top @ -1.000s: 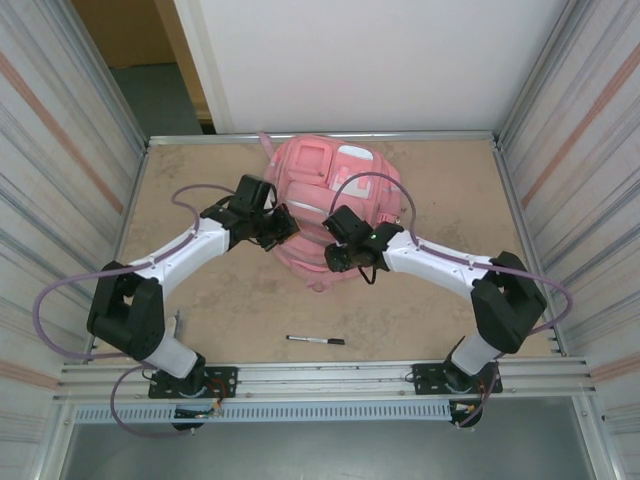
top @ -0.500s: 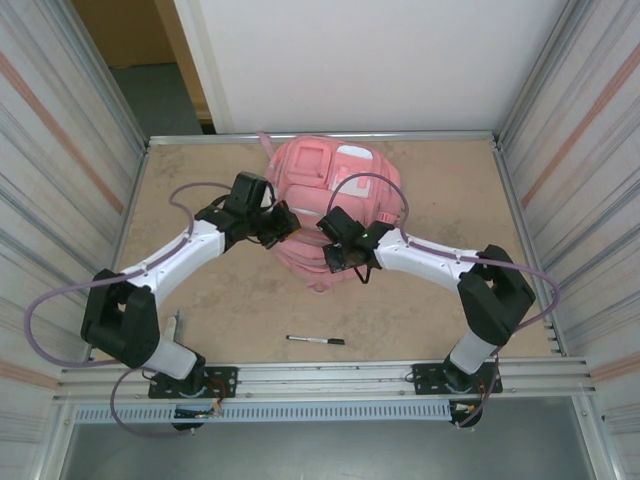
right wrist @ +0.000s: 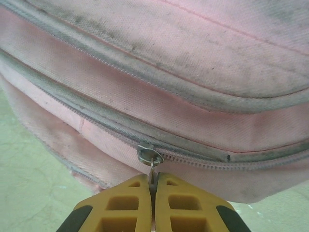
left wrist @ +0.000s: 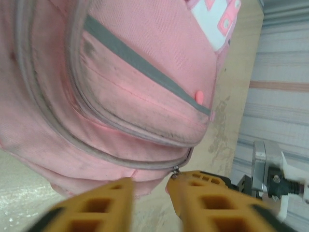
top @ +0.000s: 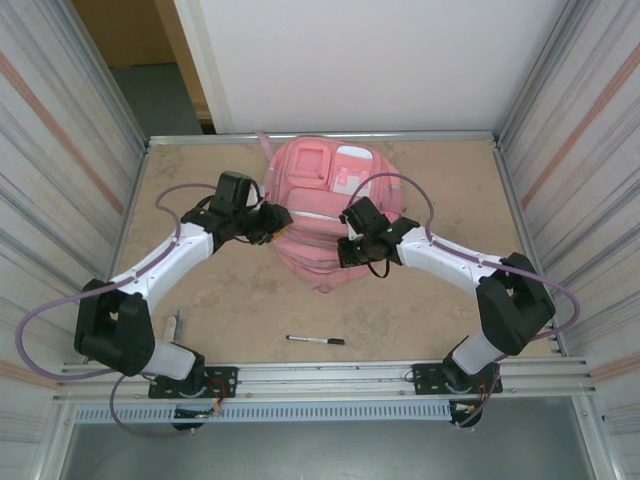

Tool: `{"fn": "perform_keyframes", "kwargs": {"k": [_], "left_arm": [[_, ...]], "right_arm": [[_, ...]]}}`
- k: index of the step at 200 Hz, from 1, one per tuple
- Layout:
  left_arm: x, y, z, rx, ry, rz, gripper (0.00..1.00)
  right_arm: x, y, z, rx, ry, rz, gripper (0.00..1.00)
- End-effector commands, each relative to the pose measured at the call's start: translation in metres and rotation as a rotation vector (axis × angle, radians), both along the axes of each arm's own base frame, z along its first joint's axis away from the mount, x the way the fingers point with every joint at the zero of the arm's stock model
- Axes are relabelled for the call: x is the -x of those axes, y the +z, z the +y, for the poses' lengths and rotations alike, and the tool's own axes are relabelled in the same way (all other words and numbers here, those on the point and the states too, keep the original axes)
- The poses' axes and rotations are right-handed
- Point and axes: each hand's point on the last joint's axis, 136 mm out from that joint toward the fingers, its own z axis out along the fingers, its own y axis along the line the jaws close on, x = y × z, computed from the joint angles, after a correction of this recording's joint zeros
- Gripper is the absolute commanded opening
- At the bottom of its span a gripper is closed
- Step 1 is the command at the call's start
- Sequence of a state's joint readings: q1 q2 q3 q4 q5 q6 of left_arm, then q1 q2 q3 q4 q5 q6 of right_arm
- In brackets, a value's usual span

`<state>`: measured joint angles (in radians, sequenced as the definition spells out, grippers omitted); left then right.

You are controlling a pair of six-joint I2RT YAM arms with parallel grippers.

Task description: Pack the student bag

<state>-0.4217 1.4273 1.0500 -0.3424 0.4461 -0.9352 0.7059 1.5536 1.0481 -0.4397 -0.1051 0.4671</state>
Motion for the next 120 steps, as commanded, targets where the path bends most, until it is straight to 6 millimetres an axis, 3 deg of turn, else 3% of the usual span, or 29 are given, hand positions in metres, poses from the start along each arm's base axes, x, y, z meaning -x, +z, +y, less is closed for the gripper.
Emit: {"fn": "perform_keyframes", "kwargs": {"k": [1,74,120], "left_arm": [[0.02,-0.014,-0.013,-0.028,-0.061,0.03,0.47],[0.021,-0.052,-0.024,-0.026,0.049,0.097,0.5],[0.01,-0.059,-0.012,-0.081,0.13,0.071,0.49]], "right_arm": [[0.01,0.025,0.02,-0.124,0.084,-0.006,0.0],[0.016,0.06,0.062,-0.283,0.175,-0.037,0.0],[0.041,0.07,0.1,-0.319,0.281,-0.046,0.0]]}}
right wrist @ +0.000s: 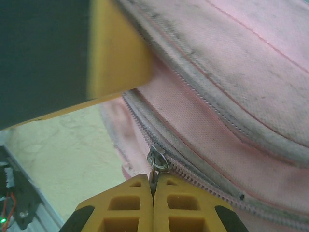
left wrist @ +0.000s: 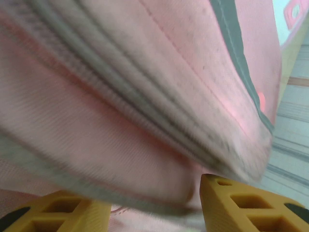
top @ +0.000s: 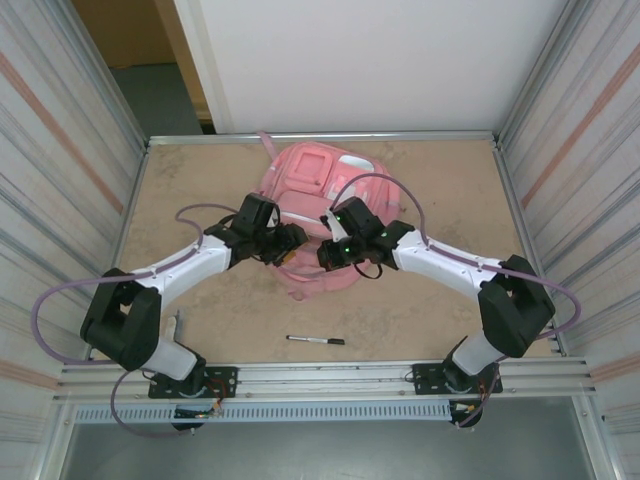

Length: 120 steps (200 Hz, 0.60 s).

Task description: Pack the student bag

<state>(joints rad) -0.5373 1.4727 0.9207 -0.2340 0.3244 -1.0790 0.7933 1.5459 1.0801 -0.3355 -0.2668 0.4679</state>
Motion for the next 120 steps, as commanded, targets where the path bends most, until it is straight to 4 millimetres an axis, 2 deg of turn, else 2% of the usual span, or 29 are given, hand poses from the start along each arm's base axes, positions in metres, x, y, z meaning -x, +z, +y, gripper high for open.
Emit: {"fn": "perform_keyframes", "kwargs": {"k": [1,16,35,48,78,120], "left_arm": [[-0.012,-0.002,0.006,-0.03,0.062,-0.038,0.49],[-0.013,-0.005,0.01,-0.053,0.073,-0.048,0.42],[-0.012,-0.007,0.015,-0.051,0.086,-0.053,0.12],[-0.009,-0.004,0.023,-0.075,0.085,-0.066,0.0],[-0.005,0.006,0.05,-0.1,0.103,-0.087,0.0],[-0.006,0.024,0.075,-0.067,0.081,-0.092,0.0]], "right_arm": [[0.017,0.036,0.039,-0.126,0.103,-0.03,0.0],[0.022,0.039,0.046,-0.134,0.121,-0.036,0.0],[0.021,0.033,0.042,-0.09,0.106,-0.037,0.0],[0.017,0.026,0.031,-0.04,0.084,-0.048,0.0],[0.01,0.002,-0.008,0.054,0.012,-0.014,0.0],[0.003,-0.031,-0.062,0.124,-0.1,0.049,0.0]]}}
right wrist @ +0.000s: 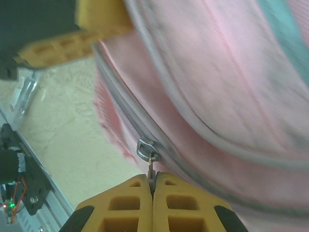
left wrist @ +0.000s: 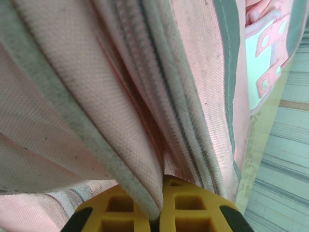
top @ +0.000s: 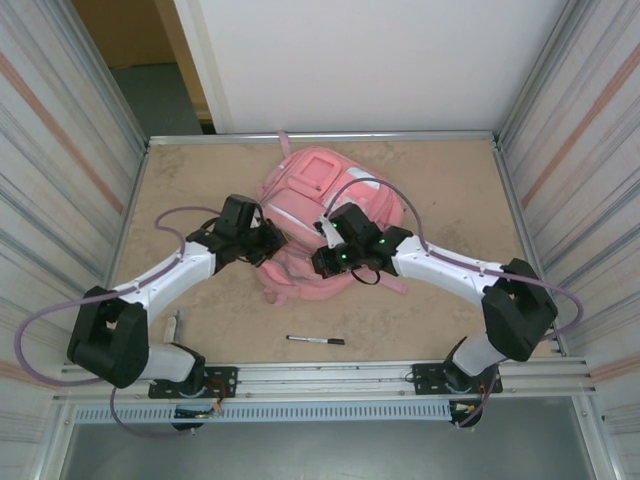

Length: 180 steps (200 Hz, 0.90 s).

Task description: Pack the student bag

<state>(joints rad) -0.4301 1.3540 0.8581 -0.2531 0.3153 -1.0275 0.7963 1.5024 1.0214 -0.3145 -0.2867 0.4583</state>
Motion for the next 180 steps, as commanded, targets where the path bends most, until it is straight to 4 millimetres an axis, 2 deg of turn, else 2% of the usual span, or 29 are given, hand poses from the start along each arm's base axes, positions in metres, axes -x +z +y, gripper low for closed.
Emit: {"fn": "perform_keyframes", "kwargs": {"k": [1,35,55,83,105,127,146,165,180], "left_arm": [[0.001,0.009,0.032,-0.057,0.006,-0.023,0.0],[-0.006,0.015,0.043,-0.051,-0.006,-0.037,0.0],[-0.013,0.01,0.052,-0.024,-0.011,-0.017,0.0],[-0.017,0.0,0.06,0.011,-0.027,0.042,0.0],[-0.014,0.001,0.053,0.059,-0.036,0.062,0.0],[-0.005,0.009,0.044,0.086,-0.034,0.05,0.0],[0.002,0.021,0.041,0.102,-0.031,0.017,0.0],[0.007,0.027,0.044,0.095,-0.019,0.0,0.0],[0.01,0.028,0.045,0.098,-0.016,0.005,0.0]], "right_arm": [[-0.009,-0.029,-0.057,0.139,-0.124,0.049,0.0],[-0.016,-0.041,-0.074,0.155,-0.152,0.094,0.0],[-0.021,-0.048,-0.084,0.176,-0.184,0.109,0.0],[-0.025,-0.049,-0.086,0.168,-0.189,0.116,0.0],[-0.018,-0.039,-0.068,0.082,-0.122,0.122,0.0],[0.0,-0.023,-0.041,0.012,0.016,0.094,0.2],[0.014,-0.012,-0.022,0.007,0.142,0.028,0.32],[0.012,-0.012,-0.011,0.056,0.192,-0.041,0.36],[0.003,-0.016,-0.009,0.12,0.188,-0.092,0.38]]}}
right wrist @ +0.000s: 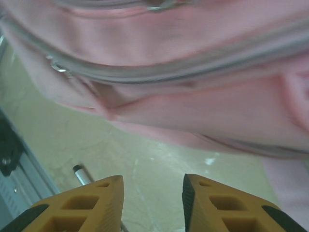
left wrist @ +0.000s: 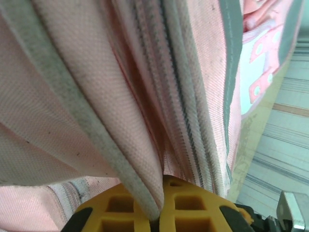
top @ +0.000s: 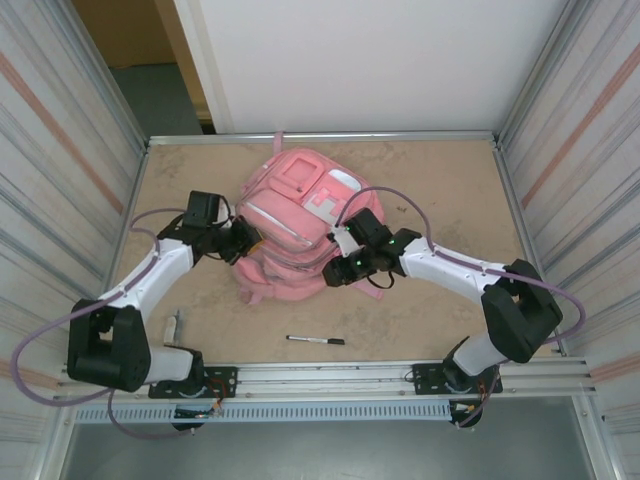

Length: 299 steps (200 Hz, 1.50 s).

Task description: Pack the student bag

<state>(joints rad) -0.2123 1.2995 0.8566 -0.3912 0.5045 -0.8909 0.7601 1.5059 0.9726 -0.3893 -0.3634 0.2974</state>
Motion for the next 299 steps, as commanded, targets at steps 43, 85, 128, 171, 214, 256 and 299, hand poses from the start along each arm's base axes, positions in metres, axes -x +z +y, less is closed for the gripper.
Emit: {"fn": "perform_keyframes", "kwargs": {"k": [43,85,128,171,214,256,299], "left_arm": [[0.009,0.021,-0.013,0.091,-0.036,-0.031,0.0],[0.01,0.02,-0.015,0.102,-0.032,-0.035,0.0],[0.014,0.019,-0.015,0.106,-0.021,-0.036,0.0],[0.016,0.019,-0.017,0.107,-0.029,-0.035,0.0],[0.019,0.018,-0.021,0.12,-0.035,-0.031,0.0],[0.019,0.02,-0.022,0.128,-0.041,-0.031,0.0],[0.021,0.026,-0.021,0.124,-0.046,-0.048,0.0]], "right_arm": [[-0.011,0.013,0.032,0.013,0.111,-0.111,0.44],[0.002,0.006,0.047,-0.006,0.118,-0.063,0.46],[0.0,0.002,0.056,0.007,0.107,-0.085,0.4],[-0.004,0.01,0.064,-0.016,0.113,-0.086,0.28],[-0.001,0.008,0.071,-0.031,0.116,-0.076,0.16],[-0.003,-0.005,0.069,-0.008,0.066,-0.055,0.21],[-0.012,-0.017,0.059,0.063,-0.022,-0.064,0.06]]}}
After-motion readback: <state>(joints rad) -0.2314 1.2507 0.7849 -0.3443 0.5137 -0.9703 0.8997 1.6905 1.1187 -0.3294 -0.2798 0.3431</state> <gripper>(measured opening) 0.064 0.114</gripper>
